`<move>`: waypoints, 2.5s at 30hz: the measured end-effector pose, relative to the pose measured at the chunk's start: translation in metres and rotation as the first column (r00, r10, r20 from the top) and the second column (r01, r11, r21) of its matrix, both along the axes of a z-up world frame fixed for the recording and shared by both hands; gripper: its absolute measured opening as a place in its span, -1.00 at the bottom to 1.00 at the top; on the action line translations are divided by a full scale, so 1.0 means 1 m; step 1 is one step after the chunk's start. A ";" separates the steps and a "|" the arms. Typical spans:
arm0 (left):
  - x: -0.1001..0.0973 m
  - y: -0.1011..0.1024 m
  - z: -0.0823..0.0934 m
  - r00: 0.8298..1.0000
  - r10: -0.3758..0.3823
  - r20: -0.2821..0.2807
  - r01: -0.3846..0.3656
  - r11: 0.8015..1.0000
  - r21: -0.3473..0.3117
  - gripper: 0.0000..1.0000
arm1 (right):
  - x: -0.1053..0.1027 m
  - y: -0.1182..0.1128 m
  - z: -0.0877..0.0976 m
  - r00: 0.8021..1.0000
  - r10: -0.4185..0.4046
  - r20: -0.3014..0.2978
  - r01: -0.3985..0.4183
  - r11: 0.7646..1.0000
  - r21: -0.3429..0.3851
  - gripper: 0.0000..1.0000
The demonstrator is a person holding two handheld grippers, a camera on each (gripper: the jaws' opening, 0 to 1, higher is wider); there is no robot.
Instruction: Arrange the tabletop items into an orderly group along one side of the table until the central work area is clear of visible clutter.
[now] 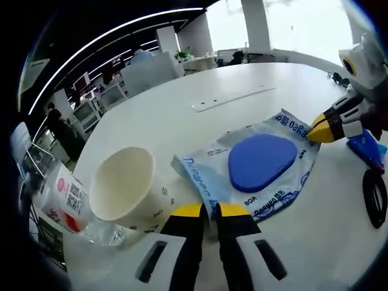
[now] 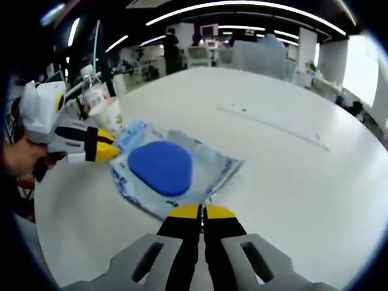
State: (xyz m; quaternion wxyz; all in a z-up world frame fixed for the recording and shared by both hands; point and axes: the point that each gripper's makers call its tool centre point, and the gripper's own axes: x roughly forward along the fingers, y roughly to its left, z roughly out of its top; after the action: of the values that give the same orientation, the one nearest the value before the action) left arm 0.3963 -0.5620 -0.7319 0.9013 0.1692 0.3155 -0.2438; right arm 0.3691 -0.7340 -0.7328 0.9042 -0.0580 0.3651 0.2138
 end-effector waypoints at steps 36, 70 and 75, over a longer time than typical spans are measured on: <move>-0.014 0.003 0.016 0.998 0.014 0.054 -0.015 1.000 0.020 -0.55 | 0.001 -0.012 0.020 0.993 0.040 0.111 -0.031 0.996 -0.086 -0.48; -0.042 -0.006 0.054 0.998 0.005 0.056 -0.003 0.999 -0.039 0.47 | -0.012 -0.022 0.073 0.980 0.019 0.198 0.001 0.995 -0.101 0.58; -0.047 -0.003 0.063 0.997 0.022 0.074 -0.019 0.999 -0.042 0.67 | -0.017 -0.023 0.081 0.979 0.012 0.204 0.007 0.996 -0.094 0.65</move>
State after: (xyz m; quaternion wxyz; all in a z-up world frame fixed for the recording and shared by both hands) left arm 0.3494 -0.5653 -0.6691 0.9183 0.1563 0.2781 -0.2346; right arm 0.3522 -0.7568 -0.6521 0.9330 -0.1224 0.2799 0.1904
